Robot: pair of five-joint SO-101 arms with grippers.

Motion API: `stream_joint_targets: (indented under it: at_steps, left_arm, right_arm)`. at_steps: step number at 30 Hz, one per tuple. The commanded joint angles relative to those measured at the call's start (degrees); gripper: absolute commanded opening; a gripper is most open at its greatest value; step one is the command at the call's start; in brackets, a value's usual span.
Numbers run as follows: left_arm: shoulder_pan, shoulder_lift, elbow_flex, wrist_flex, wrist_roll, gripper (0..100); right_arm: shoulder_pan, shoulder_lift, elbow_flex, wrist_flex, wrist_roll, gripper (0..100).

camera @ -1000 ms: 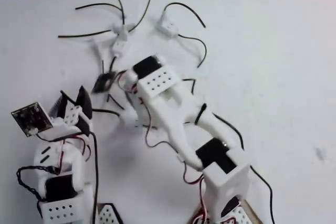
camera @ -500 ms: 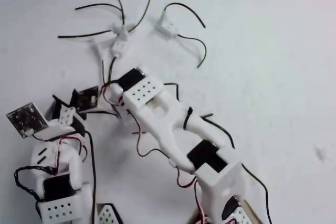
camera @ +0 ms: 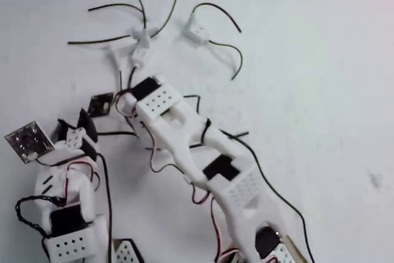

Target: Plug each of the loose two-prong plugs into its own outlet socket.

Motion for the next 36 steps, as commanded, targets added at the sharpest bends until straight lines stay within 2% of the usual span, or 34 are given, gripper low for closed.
stream_joint_targets:
  at_steps: [1,3,14,23,30,33,36]
  left_arm:
    - [-0.3,-1.1,-2.1,-1.4,2.4,20]
    - [-0.6,-1.1,-2.1,-1.5,2.6,20]
    - [-2.3,-1.1,-2.1,-1.6,2.8,20]
    - [-2.8,-1.1,-2.1,-1.6,2.9,20]
    - [-3.6,-1.1,-2.1,-1.7,2.9,20]
    - [-3.7,-1.1,-2.1,-1.8,2.9,20]
    - [-3.7,-1.1,-2.1,-1.8,2.9,20]
  right_arm:
    - [-5.8,6.1,-5.8,5.1,-1.9,37.3]
    - [-6.2,7.0,-9.0,9.7,-1.8,37.3]
    - [-8.9,-2.2,-0.8,9.8,-0.3,37.3]
    - [-13.4,-5.2,11.5,4.2,-0.7,37.3]
    - [-15.5,-0.5,11.2,0.7,-1.2,37.3]
    - [-15.5,2.2,6.2,4.4,-5.3,37.3]
    - [-15.6,4.4,4.0,9.3,-6.1,37.3]
